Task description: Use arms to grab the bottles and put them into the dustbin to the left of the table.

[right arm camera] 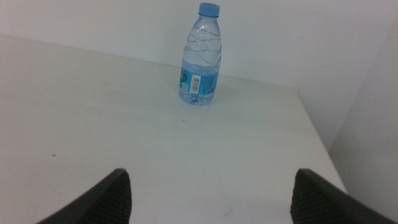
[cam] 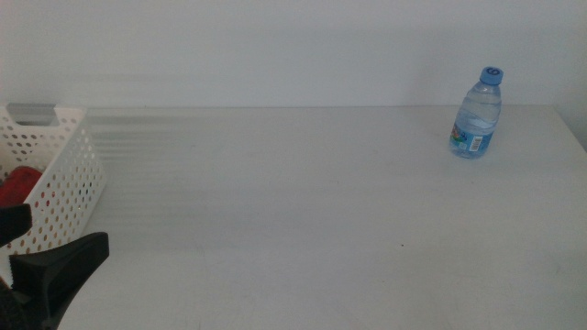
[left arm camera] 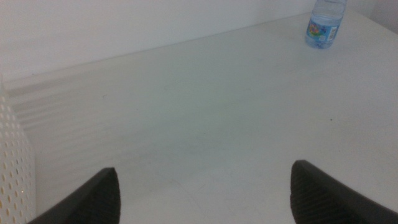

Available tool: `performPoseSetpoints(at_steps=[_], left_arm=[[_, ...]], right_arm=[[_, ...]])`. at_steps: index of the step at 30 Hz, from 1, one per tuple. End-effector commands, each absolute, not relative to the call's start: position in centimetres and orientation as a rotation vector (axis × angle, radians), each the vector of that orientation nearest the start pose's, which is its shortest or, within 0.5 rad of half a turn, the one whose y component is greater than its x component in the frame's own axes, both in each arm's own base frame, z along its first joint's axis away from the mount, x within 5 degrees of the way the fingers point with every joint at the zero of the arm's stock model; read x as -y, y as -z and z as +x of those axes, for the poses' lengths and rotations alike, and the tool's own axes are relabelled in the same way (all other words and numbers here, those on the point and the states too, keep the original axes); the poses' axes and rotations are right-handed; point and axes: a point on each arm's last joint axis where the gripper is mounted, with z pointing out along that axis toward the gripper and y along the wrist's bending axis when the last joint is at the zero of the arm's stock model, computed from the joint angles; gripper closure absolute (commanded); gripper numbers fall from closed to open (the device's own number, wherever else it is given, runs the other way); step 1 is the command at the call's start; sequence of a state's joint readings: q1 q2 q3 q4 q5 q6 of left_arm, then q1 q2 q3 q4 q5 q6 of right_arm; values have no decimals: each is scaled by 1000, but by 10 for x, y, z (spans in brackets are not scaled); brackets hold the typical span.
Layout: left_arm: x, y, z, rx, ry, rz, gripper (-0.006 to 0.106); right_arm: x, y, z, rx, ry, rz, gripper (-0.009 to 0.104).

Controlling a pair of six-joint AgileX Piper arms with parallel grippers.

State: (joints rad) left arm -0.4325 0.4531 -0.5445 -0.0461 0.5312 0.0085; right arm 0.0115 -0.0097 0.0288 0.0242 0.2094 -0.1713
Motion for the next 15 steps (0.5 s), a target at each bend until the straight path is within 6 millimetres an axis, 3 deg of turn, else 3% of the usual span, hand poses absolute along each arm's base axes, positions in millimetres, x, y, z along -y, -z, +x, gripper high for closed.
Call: performPoseSetpoints(at_steps=[1, 4, 7, 11, 15], left_arm=[[41, -330, 84, -1808, 361, 368, 10], [41, -330, 84, -1808, 360, 369, 10], [41, -330, 84, -1808, 361, 369, 10], [41, -330, 84, -1808, 361, 369, 10], [41, -330, 84, -1808, 361, 369, 10]], right_arm=[[0, -198, 55, -1594, 162, -172, 28], [0, -206, 59, -1615, 204, -211, 28], [0, -227, 69, -1647, 201, -216, 28], [-1, -256, 95, -1634, 185, -209, 28], [-2, -265, 128, -1633, 180, -220, 28]])
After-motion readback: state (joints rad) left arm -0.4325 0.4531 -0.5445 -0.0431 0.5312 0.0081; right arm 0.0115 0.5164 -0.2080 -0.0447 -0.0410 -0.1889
